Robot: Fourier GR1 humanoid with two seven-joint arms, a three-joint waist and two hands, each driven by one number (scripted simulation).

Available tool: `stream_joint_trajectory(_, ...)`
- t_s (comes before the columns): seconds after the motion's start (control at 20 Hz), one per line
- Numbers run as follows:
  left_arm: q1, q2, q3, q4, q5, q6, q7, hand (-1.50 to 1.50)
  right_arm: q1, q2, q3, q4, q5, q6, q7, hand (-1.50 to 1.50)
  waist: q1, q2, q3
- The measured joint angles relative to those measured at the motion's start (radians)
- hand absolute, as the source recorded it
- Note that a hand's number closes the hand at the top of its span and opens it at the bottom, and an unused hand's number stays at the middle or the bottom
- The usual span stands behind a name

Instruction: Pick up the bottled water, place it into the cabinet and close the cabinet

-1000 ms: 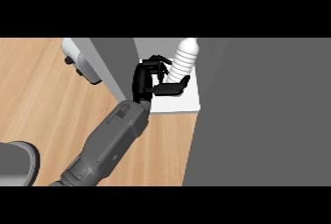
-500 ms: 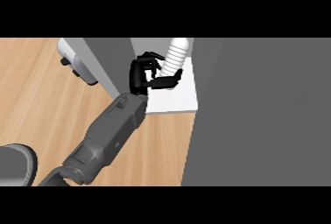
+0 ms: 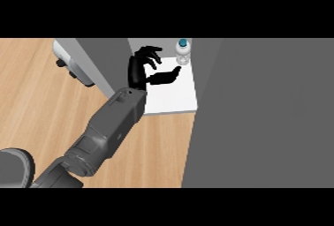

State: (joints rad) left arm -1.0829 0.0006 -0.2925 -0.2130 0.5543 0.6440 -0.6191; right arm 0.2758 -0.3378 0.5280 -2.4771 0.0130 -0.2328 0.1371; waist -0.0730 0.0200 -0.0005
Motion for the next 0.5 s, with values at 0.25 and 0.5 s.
stream_joint_trajectory(0.25, -0.024, 0.004, 0.014, 0.049, -0.003, -0.011, -0.02, -1.5, -0.002, -0.001, -0.011, -0.003, -0.006, 0.01, -0.001, -1.5, -0.003, 0.003, 0.0)
stream_joint_trajectory(0.5, -0.05, 0.002, 0.036, 0.076, 0.003, -0.035, -0.028, -1.5, 0.007, -0.002, -0.012, -0.004, -0.01, 0.019, -0.013, -1.5, -0.007, 0.004, -0.001)
